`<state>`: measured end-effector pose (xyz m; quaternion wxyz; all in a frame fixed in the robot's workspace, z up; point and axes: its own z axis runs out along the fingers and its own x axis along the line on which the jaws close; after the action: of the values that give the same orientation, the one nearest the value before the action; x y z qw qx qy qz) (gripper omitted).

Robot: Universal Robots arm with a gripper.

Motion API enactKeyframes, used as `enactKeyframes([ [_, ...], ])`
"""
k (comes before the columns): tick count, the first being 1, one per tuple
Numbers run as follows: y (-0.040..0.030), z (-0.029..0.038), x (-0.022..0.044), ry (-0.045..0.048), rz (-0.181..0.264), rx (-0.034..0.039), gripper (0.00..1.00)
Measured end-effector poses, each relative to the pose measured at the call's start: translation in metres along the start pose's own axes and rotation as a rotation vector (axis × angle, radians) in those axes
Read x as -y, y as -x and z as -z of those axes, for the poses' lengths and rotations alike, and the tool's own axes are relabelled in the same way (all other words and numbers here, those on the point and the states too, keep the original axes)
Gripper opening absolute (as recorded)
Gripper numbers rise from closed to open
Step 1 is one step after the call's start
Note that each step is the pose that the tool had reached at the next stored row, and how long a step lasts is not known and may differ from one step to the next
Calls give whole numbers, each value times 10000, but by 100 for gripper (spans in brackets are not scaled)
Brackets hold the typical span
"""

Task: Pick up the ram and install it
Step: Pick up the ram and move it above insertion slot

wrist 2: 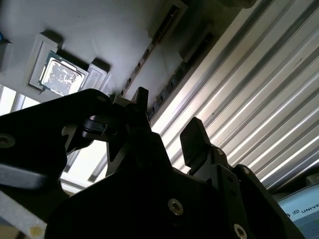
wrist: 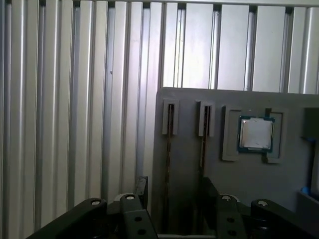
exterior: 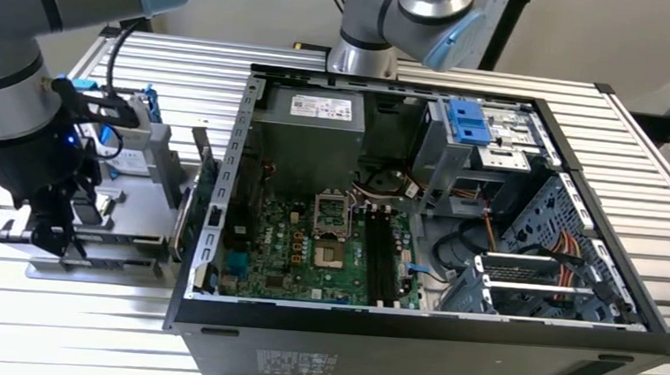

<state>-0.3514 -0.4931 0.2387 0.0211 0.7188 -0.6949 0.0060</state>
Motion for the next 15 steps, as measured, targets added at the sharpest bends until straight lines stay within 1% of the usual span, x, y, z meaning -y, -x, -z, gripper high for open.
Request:
enactKeyframes([
  [6,2,-42,1,5,-124,-17,100],
  [15,5,-105,3,6,-145,-19,100],
])
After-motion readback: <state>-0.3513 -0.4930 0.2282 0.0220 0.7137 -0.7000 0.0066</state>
